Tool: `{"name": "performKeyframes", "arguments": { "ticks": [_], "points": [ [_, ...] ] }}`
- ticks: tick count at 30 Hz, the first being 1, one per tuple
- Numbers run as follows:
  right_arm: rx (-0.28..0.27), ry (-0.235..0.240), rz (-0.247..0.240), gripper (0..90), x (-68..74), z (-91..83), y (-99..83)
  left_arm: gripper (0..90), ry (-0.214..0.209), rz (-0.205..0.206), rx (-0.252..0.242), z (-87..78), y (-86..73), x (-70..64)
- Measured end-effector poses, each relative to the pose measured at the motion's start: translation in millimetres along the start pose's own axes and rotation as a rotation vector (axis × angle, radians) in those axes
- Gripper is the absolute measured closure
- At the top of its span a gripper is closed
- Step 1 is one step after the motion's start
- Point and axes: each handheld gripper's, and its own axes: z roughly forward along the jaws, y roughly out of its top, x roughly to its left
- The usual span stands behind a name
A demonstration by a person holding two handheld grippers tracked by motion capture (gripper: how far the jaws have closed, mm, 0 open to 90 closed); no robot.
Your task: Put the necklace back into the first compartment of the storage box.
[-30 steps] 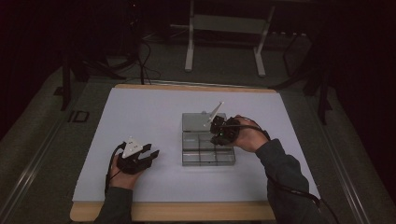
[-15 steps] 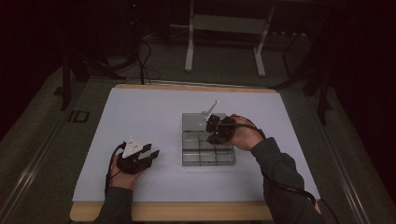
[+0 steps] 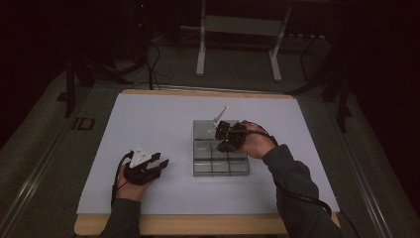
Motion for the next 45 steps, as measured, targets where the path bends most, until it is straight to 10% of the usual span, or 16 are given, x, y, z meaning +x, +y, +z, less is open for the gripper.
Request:
{"name": "performKeyframes", "arguments": {
  "ticks": [45],
  "points": [
    [0.042, 0.029, 0.006, 86.0, -2.7, 36.4, 26.3, 56.9, -0.001, 0.002, -0.001, 0.0, 0.0, 0.0]
  ]
}}
